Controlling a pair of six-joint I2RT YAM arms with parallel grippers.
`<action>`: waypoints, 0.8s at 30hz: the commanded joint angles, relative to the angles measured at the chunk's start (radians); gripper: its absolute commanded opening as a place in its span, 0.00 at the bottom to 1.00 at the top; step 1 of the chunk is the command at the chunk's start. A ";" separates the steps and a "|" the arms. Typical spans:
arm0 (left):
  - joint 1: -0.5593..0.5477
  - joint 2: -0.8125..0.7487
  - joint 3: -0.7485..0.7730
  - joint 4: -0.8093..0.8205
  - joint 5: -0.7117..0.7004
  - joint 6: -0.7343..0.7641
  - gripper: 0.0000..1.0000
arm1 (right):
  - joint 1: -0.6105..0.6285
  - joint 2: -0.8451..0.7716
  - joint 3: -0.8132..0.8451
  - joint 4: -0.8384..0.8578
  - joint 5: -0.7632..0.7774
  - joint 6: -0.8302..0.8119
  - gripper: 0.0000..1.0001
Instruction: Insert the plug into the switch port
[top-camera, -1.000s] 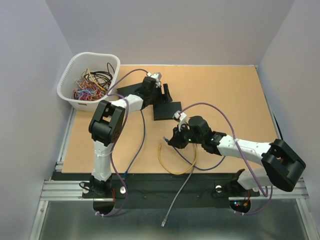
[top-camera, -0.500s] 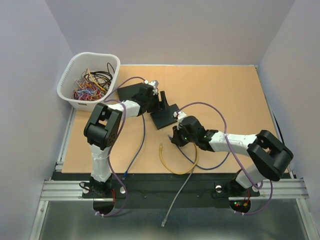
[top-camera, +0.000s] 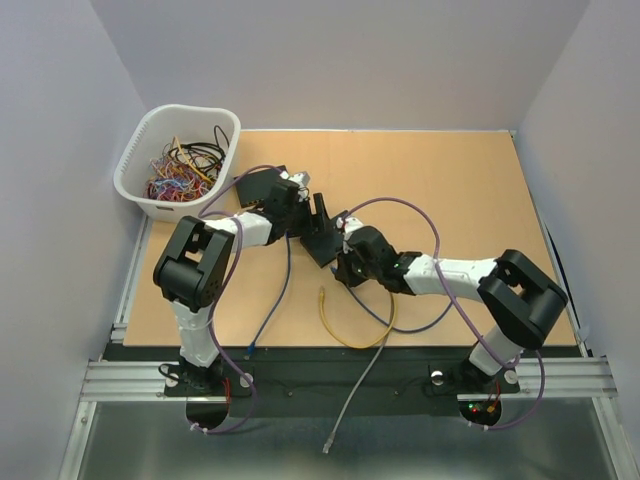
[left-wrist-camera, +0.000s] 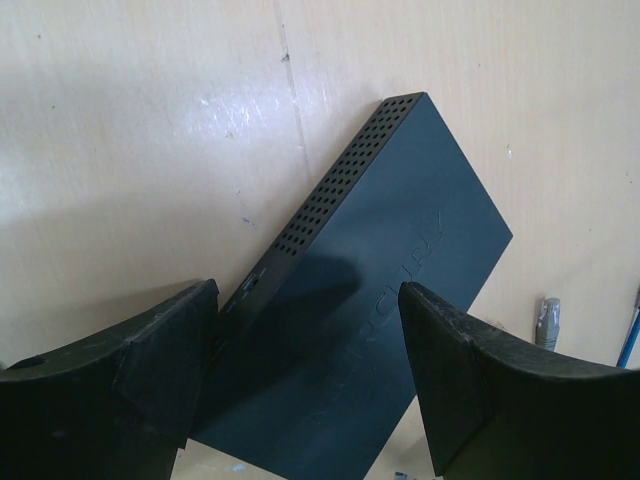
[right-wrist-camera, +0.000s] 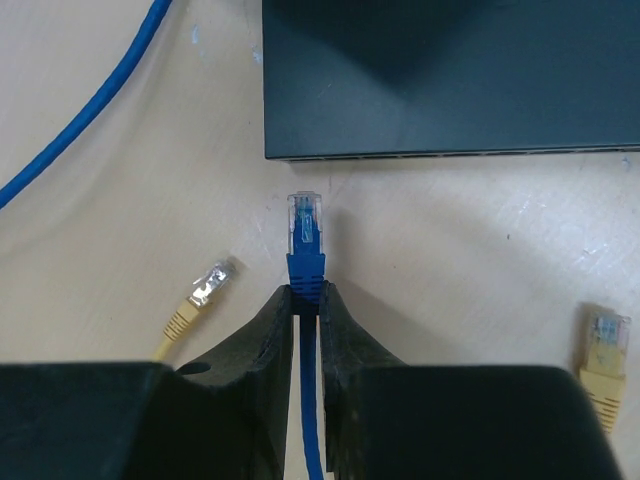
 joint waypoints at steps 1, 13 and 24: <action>0.000 -0.057 -0.038 0.006 0.015 -0.005 0.84 | 0.023 0.041 0.064 -0.014 0.075 0.008 0.00; 0.000 -0.070 -0.067 0.014 0.018 0.003 0.84 | 0.026 0.094 0.127 -0.063 0.161 0.028 0.00; 0.001 -0.090 -0.080 0.016 0.029 0.006 0.84 | 0.028 0.131 0.173 -0.075 0.167 0.039 0.00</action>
